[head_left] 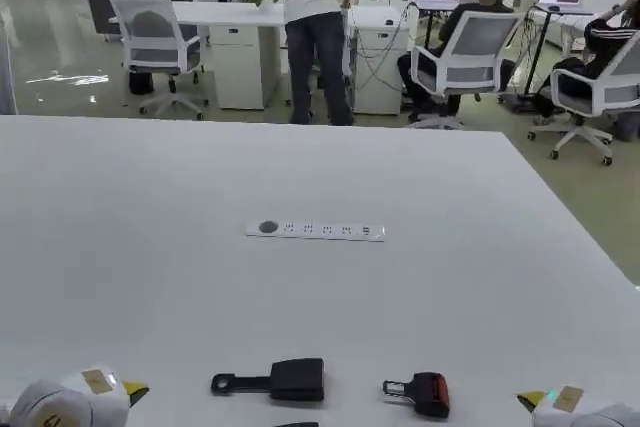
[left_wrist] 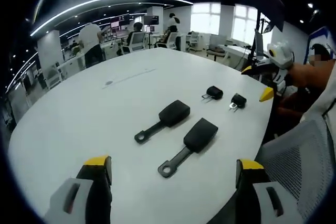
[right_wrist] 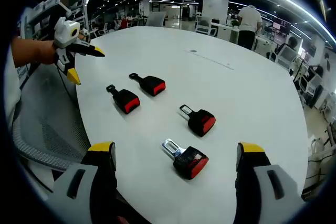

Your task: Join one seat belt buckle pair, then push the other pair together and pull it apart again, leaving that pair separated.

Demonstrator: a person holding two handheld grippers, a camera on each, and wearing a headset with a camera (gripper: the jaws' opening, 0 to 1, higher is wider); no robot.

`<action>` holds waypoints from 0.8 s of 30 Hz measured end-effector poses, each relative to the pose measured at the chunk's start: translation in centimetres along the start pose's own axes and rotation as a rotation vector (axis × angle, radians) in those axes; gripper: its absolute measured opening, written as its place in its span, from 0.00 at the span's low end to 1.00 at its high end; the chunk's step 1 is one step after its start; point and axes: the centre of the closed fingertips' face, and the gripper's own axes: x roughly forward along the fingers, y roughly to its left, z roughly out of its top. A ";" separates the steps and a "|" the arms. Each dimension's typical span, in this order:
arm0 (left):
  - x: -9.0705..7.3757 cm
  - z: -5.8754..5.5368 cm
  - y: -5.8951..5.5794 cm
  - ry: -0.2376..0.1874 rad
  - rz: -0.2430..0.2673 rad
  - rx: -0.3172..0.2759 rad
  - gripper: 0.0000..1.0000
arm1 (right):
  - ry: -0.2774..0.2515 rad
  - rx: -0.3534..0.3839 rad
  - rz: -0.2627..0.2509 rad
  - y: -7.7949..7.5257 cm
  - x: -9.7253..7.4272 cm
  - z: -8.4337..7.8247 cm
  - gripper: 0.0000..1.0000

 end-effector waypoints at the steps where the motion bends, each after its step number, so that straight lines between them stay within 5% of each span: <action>1: 0.1 -0.1 0.1 -0.003 0.001 -0.002 1.00 | 0.000 0.000 0.000 0.0 0.0 0.0 0.94; 24: -0.2 0.0 -0.7 -0.008 -0.001 0.005 1.00 | -0.001 -0.014 0.006 0.2 -0.2 -0.2 0.92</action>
